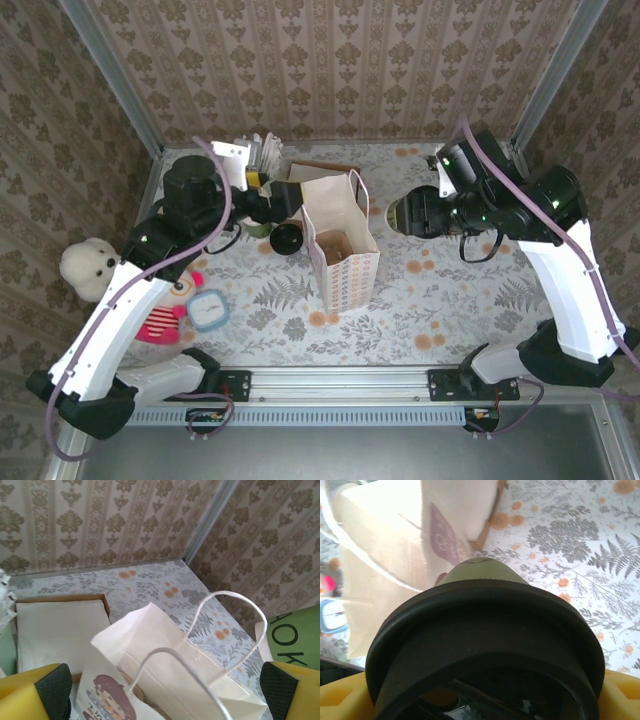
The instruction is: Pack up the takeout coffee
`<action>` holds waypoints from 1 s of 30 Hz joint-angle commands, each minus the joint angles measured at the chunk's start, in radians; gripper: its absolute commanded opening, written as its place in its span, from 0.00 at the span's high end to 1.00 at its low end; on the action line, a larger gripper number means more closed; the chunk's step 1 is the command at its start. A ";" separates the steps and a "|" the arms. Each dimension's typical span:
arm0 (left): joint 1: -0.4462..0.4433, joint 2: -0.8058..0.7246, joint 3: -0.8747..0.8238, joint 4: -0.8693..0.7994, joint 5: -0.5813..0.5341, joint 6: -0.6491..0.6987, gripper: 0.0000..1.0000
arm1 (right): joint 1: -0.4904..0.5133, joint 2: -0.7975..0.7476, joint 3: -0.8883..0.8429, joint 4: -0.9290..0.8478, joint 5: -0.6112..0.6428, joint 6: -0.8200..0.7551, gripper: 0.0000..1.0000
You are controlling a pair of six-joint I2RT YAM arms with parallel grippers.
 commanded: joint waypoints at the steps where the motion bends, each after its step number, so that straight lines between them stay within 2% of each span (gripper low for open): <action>1: -0.046 0.046 0.064 -0.076 -0.071 0.054 0.02 | 0.055 -0.011 0.042 -0.192 0.008 0.049 0.33; 8: -0.091 0.080 0.104 -0.159 -0.139 0.059 0.14 | 0.209 0.041 0.123 -0.179 0.015 0.086 0.34; 16: -0.092 0.074 0.093 -0.240 -0.155 0.042 0.42 | 0.287 0.161 0.168 -0.086 0.081 0.073 0.34; 19: -0.092 0.067 0.083 -0.232 -0.141 0.037 0.54 | 0.311 0.211 0.180 -0.064 0.105 0.082 0.34; 25: -0.093 0.074 0.077 -0.215 -0.094 0.026 0.68 | 0.365 0.300 0.236 0.005 0.148 0.110 0.34; 30: -0.094 0.078 0.076 -0.216 -0.085 0.027 0.89 | 0.380 0.360 0.241 0.027 0.204 0.143 0.34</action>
